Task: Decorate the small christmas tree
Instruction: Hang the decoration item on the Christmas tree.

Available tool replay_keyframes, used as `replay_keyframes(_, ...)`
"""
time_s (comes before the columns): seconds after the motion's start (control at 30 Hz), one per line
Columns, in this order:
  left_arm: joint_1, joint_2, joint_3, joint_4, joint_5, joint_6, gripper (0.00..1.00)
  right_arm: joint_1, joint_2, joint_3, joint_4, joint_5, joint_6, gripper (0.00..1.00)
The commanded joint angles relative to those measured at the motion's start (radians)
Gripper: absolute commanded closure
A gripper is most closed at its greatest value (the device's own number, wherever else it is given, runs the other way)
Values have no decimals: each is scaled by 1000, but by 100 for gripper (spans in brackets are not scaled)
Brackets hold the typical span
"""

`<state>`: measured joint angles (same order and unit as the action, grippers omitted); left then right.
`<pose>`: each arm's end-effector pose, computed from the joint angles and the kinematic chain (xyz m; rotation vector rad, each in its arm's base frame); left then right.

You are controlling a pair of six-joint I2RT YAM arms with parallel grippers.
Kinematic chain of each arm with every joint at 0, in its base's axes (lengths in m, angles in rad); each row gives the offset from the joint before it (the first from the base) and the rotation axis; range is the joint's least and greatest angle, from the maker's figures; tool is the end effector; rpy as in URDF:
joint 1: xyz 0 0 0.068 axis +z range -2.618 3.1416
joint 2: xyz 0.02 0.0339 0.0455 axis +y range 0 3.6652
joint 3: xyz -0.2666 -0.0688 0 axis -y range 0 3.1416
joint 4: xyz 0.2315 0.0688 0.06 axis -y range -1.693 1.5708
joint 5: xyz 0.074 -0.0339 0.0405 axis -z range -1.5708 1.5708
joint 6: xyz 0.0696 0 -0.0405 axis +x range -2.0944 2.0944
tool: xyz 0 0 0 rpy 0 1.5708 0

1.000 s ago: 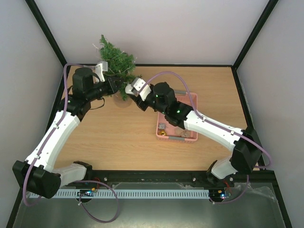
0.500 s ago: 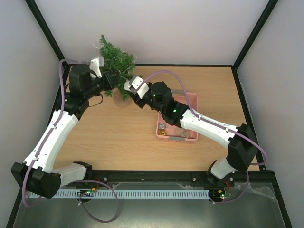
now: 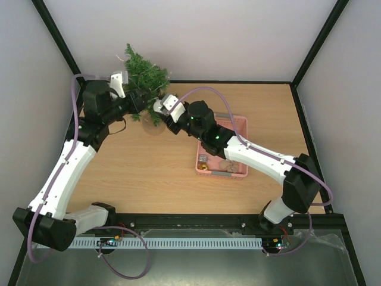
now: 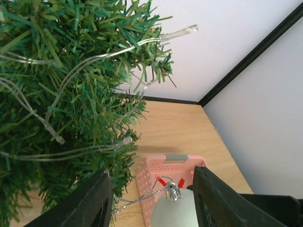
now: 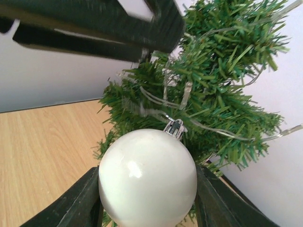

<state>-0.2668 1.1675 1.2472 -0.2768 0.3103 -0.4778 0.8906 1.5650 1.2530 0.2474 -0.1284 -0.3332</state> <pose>0.2634 -0.0940 0.4095 0.0404 1.8304 -0.8063 0.2446 0.3165 0.3569 -1.0345 1.3002 0.5302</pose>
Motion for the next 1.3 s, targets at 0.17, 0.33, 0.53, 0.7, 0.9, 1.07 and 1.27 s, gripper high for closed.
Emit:
replay_keyframes(0.17,9,-193,-107,42,101,65,36,4,-152,-134,5,-110,129,58)
replay_keyframes(0.33,9,-287,-242,164,337,78,41,4,-252,-212,4,-185,243,59)
replay_keyframes(0.53,6,-413,-398,292,356,170,47,4,-377,-259,2,-328,415,58)
replay_keyframes(0.7,-18,-516,-574,549,439,231,47,4,-453,-282,35,-394,519,58)
replay_keyframes(0.9,-51,-480,-591,575,496,344,45,4,-486,-302,101,-464,646,58)
replay_keyframes(1.07,-97,-438,-604,682,485,365,43,4,-488,-319,147,-474,695,58)
replay_keyframes(1.27,-163,-361,-598,734,475,388,45,4,-498,-355,200,-500,767,58)
